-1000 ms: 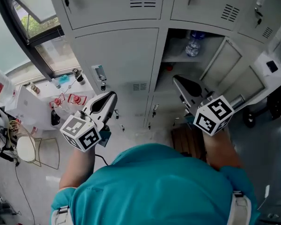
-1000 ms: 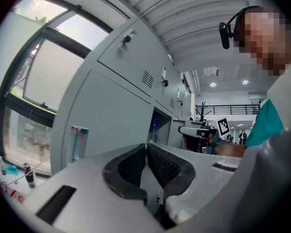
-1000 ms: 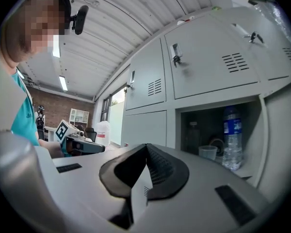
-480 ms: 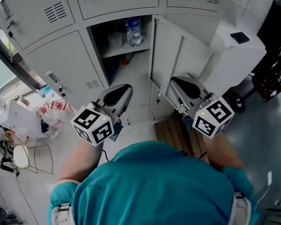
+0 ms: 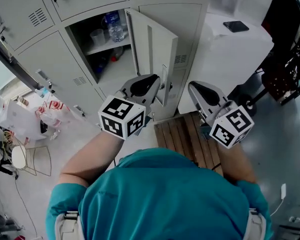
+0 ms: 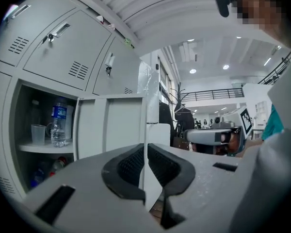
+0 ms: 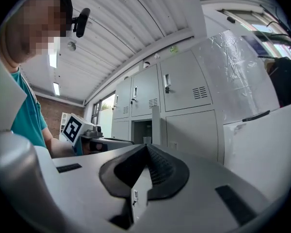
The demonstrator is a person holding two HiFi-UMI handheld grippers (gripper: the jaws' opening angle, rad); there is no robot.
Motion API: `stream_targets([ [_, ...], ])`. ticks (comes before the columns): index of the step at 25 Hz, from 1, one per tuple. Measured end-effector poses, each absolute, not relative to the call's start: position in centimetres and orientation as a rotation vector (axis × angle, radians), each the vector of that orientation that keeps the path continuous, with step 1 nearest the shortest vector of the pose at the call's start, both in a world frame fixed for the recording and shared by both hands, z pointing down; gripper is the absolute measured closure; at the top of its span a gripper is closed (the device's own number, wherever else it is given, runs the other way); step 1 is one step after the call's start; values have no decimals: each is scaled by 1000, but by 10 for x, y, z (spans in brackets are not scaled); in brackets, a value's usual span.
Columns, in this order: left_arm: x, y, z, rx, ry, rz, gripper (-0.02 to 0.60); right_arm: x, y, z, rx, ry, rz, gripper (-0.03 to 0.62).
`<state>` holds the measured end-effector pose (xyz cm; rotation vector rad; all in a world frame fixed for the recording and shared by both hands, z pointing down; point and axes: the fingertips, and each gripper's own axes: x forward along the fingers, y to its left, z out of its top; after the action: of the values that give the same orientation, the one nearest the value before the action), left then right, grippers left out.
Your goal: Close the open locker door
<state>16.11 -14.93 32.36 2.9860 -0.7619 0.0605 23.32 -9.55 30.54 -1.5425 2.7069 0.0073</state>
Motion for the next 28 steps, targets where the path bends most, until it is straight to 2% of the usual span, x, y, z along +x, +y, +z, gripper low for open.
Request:
stream_targets([
  [4, 191, -153, 327, 2993, -863, 127, 553, 257, -78, 309, -1555, 2681, -4, 595],
  [9, 207, -170, 330, 2985, -1028, 196, 482, 279, -64, 316, -1577, 2653, -30, 595],
  [21, 216, -189, 337, 2995, -1182, 273, 480, 300, -55, 323, -1600, 2627, -59, 595],
  [28, 209, -183, 338, 3021, -1194, 286, 502, 298, -62, 321, -1578, 2640, -53, 595],
])
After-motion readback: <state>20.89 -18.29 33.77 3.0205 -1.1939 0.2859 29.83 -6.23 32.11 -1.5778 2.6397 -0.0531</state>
